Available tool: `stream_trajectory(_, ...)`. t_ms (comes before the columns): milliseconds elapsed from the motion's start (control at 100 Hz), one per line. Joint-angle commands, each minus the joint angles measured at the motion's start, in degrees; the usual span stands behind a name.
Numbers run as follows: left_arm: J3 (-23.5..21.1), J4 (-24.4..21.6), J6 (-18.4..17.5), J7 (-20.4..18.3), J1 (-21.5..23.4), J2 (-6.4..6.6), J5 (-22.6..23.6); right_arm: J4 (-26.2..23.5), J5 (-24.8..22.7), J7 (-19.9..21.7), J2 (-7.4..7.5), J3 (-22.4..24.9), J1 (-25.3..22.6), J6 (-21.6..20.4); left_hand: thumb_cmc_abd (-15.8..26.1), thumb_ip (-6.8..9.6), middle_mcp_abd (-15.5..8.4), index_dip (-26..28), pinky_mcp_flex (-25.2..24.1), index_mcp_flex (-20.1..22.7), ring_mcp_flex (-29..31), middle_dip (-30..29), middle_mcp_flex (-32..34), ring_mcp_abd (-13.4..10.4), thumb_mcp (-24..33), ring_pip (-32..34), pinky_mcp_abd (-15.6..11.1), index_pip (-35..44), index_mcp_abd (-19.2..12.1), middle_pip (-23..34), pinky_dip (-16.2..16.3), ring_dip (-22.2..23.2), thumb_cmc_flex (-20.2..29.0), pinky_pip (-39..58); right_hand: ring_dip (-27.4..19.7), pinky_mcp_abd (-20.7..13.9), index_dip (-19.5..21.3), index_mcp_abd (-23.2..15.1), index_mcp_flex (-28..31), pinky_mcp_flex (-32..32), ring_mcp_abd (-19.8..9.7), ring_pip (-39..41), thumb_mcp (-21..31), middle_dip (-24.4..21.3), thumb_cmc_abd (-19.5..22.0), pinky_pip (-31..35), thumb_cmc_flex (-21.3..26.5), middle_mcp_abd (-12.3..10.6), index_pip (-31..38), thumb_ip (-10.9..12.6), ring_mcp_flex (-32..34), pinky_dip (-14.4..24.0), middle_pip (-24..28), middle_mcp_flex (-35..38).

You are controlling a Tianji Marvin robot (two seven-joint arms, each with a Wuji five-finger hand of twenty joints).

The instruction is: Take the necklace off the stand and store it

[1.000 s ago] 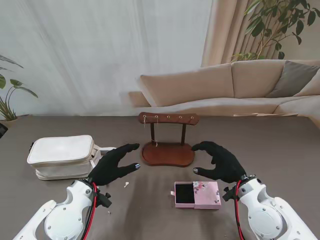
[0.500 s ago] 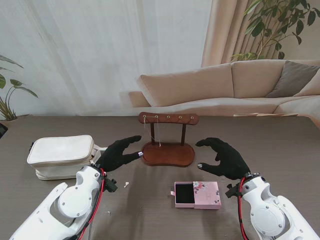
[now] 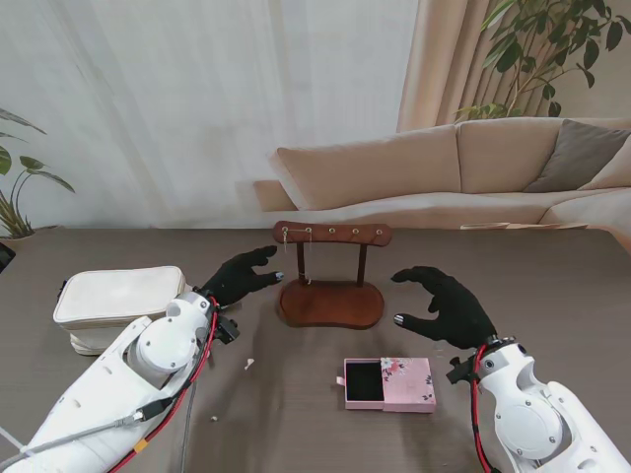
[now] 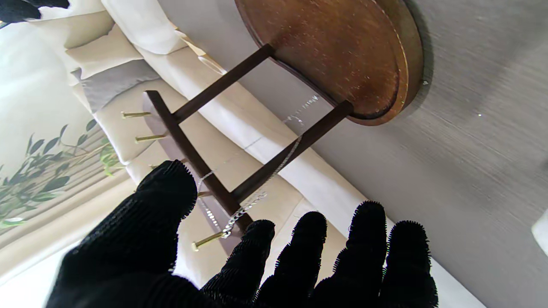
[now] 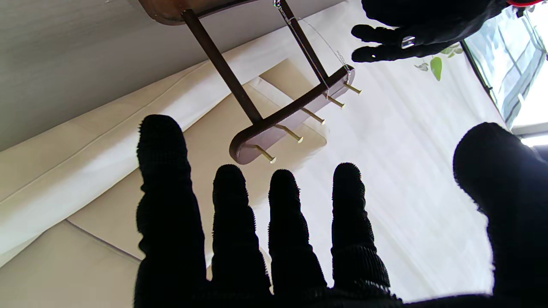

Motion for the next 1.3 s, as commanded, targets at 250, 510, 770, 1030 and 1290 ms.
stream_trajectory(250,4.2,9.7,-0.3,-1.6,-7.5,-2.61,-4.2,0.4,0.5,0.8,-0.28,-0.4,0.2,-0.1,-1.5,-0.18,1.2,-1.2,1.8,-3.0,4.4,3.3,1.7,1.1,1.0,1.1,0.6,-1.3,-6.3,1.4,5.9,2.3,-1.7,3.6,-0.3,0.9,-1.4,-1.4,1.0,-33.8,-0.6,-0.3,-2.3,-0.9,1.2,-1.9,-0.9,-0.7,-1.0,0.5,0.2,1.7,-1.2,1.4)
stream_trajectory(510,7.0,15.5,-1.8,-1.3,-10.8,-4.17,-7.0,0.5,0.8,0.9,-0.3,-0.6,0.3,0.0,-2.0,-0.3,0.9,-1.7,1.4,-3.1,4.6,5.0,1.7,0.9,1.0,1.0,0.5,-1.1,-13.9,1.6,8.0,2.7,-1.3,3.6,-0.2,0.9,-1.4,-1.3,1.2,-33.8,-0.6,-0.3,-2.3,-0.8,1.3,-1.9,-0.7,-0.7,-0.9,0.5,0.3,1.8,-1.2,1.6)
stream_trajectory(770,8.8,19.6,-3.8,0.2,-12.5,-5.73,-8.9,0.6,0.9,1.2,-0.26,-0.9,0.3,0.0,-2.7,-0.43,0.4,-2.1,1.4,-0.2,4.9,5.7,2.2,0.9,2.2,1.0,0.4,0.9,-18.3,1.7,8.8,2.9,-0.3,3.1,-0.2,0.9,-1.4,-1.3,1.2,-33.9,-0.6,-0.3,-2.4,-0.8,1.5,-2.0,-0.6,-0.6,-0.9,0.5,0.4,1.9,-1.2,1.6)
stream_trajectory(1030,9.3,21.0,-4.9,2.1,-12.5,-6.75,-10.1,0.5,1.0,1.2,-0.27,-1.2,0.3,0.1,-3.4,-0.84,0.3,0.0,1.5,4.3,5.2,6.4,3.7,1.1,4.2,1.1,0.7,4.9,-18.4,2.1,9.2,3.1,0.4,2.7,-0.2,0.9,-1.4,-1.2,1.3,-33.9,-0.6,-0.4,-2.6,-0.8,1.9,-2.0,-0.5,-0.6,-0.9,0.5,0.4,1.9,-1.2,1.7)
stream_trajectory(1290,9.4,21.6,-5.0,3.9,-12.2,-7.47,-10.6,0.5,1.3,1.3,-0.26,-1.5,0.2,0.1,-3.2,-1.14,-0.3,8.0,1.8,6.7,5.8,8.3,4.6,1.3,5.6,1.2,1.2,10.1,-15.7,2.4,9.6,3.4,0.4,2.3,-0.2,0.9,-1.5,-1.2,1.4,-33.8,-0.5,-0.4,-2.8,-0.8,2.2,-2.1,-0.3,-0.6,-0.9,0.5,0.4,2.0,-1.2,1.8)
